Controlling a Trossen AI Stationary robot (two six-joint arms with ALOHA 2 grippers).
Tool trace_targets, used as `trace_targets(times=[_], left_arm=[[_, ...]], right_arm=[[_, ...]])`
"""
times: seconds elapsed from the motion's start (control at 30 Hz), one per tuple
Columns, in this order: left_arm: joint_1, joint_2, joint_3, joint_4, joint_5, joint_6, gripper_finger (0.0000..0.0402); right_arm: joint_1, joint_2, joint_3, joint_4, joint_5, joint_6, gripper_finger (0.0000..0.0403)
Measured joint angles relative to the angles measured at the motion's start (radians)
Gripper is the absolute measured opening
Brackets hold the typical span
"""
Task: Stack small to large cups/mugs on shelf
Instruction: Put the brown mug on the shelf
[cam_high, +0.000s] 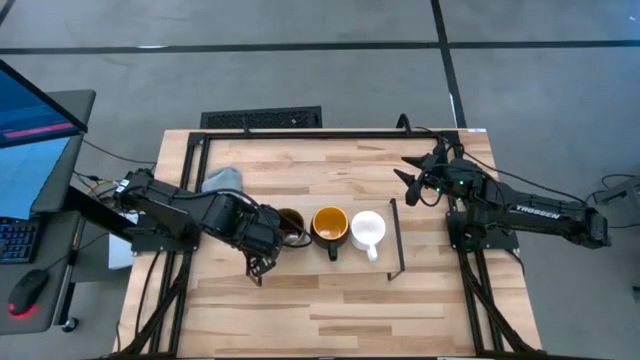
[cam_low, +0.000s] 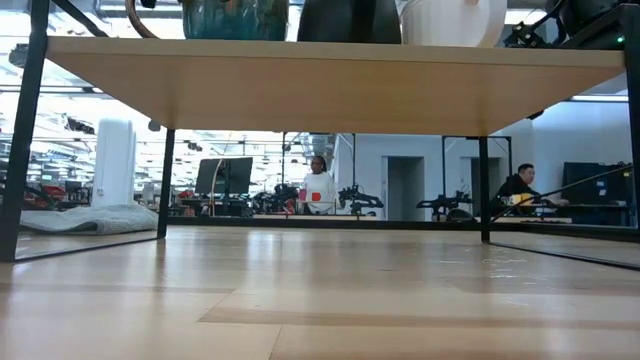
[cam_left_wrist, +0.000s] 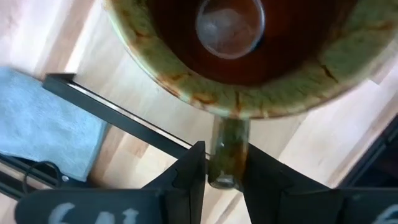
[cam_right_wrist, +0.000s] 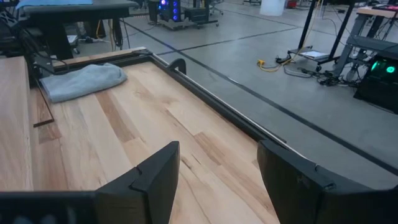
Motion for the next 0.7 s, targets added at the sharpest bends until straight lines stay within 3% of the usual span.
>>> trace_targets(times=[0.7], left_arm=[[0.000, 0.000, 0.000, 0.183, 0.011, -0.032, 0.0081]], right_arm=[[0.000, 0.000, 0.000, 0.000, 0.000, -0.001, 0.0240]])
